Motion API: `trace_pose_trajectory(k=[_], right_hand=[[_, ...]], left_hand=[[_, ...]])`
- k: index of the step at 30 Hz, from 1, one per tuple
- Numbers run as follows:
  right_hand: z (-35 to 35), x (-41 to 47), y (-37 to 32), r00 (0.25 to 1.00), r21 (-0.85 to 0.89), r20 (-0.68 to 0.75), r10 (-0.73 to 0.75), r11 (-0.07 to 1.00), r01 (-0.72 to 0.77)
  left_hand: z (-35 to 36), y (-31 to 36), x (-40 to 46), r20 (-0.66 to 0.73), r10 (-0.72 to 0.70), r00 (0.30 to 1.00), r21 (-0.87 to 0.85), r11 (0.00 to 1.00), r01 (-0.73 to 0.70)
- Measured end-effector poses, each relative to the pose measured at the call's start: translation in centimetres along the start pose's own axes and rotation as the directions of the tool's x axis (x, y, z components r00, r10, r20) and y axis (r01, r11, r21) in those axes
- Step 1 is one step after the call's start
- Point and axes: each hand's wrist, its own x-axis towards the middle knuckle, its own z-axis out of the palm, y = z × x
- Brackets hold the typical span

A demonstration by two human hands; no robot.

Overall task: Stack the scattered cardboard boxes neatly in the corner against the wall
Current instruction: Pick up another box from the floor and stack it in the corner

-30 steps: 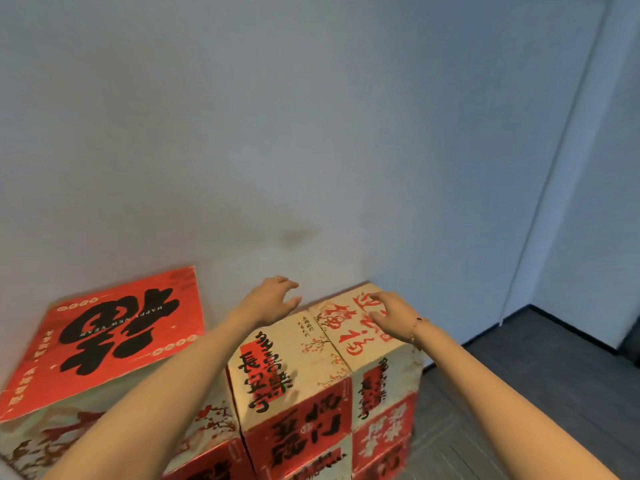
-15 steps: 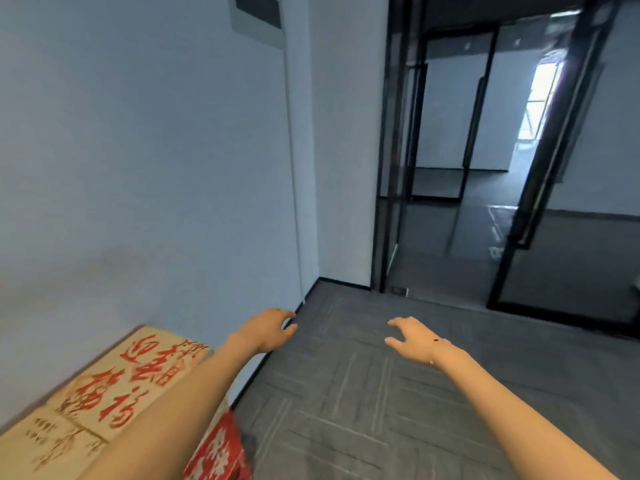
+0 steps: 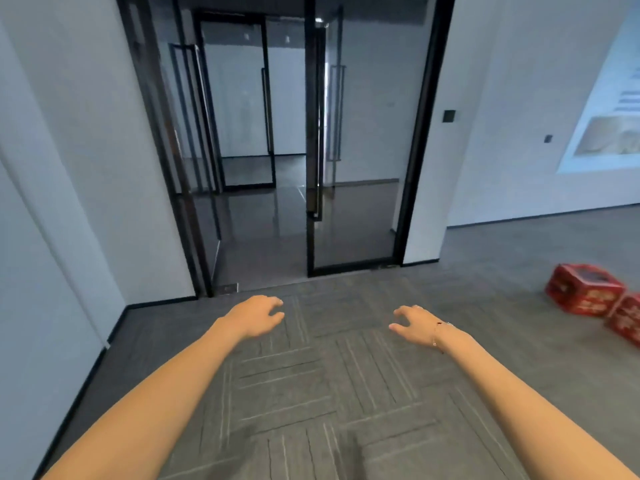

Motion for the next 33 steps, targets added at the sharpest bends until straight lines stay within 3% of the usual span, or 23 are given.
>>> trace_pose_trajectory(k=[12, 20, 33], right_hand=[[-3.0, 3.9, 17.8, 0.93, 0.183, -0.065, 0.363, 0.92, -0.346], [-5.8, 5.6, 26.2, 0.816, 0.297, -0.101, 0.57, 0.8, -0.522], [-7.6, 3.0, 43.1, 0.624, 0.432, -0.039, 0.781, 0.576, -0.694]], left_hand=[[1.1, 16.5, 20.6, 0.116, 0.349, 0.93, 0.076, 0.93, -0.359], [1.9, 27.8, 32.3, 0.207, 0.511, 0.834, 0.069, 0.843, -0.533], [9.5, 48.3, 41.9, 0.334, 0.664, 0.669, 0.07, 0.69, -0.72]])
